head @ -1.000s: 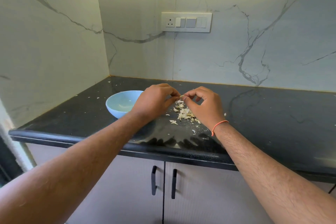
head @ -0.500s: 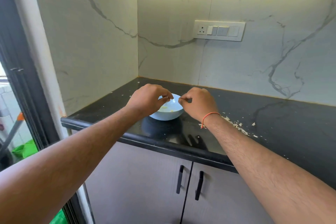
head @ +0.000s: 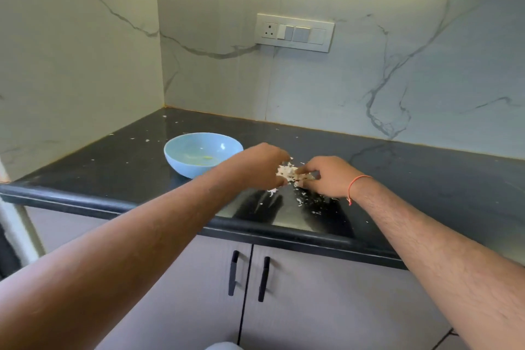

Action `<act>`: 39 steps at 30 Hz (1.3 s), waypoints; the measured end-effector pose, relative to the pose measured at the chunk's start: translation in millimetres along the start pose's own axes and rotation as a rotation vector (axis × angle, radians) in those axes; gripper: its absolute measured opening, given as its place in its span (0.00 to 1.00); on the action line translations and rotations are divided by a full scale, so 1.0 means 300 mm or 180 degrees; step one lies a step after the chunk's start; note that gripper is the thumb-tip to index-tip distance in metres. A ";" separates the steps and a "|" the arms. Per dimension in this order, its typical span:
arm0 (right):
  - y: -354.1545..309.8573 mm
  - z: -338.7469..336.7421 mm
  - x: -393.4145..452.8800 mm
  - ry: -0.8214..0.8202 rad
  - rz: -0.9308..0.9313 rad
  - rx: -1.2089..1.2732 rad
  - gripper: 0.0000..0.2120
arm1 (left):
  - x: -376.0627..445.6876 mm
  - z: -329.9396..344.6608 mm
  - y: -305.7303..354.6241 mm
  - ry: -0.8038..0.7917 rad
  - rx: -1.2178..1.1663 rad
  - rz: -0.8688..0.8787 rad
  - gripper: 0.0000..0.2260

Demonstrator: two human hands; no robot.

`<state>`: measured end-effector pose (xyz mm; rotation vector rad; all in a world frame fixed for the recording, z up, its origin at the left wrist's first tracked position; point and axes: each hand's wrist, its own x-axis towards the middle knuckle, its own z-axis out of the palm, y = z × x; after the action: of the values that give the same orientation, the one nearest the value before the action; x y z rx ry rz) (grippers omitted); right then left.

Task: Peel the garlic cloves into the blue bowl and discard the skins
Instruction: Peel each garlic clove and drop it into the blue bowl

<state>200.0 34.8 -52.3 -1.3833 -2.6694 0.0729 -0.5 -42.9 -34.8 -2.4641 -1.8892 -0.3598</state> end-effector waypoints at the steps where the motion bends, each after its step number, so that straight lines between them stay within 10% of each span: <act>1: 0.018 0.013 0.001 0.0000 -0.0049 0.0033 0.15 | 0.027 0.022 0.009 -0.0189 0.0099 -0.0007 0.23; 16: 0.135 0.073 0.069 0.1192 -0.0233 0.2320 0.03 | 0.174 0.099 -0.023 0.0532 0.0069 -0.0349 0.11; 39: 0.177 0.132 0.111 0.1070 -0.0420 0.1586 0.03 | 0.234 0.227 -0.118 0.0965 -0.0938 0.0137 0.07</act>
<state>218.3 93.4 -93.7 -0.9637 -2.2469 0.4194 -5.5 43.7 -92.3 -2.4326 -1.7623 -1.0121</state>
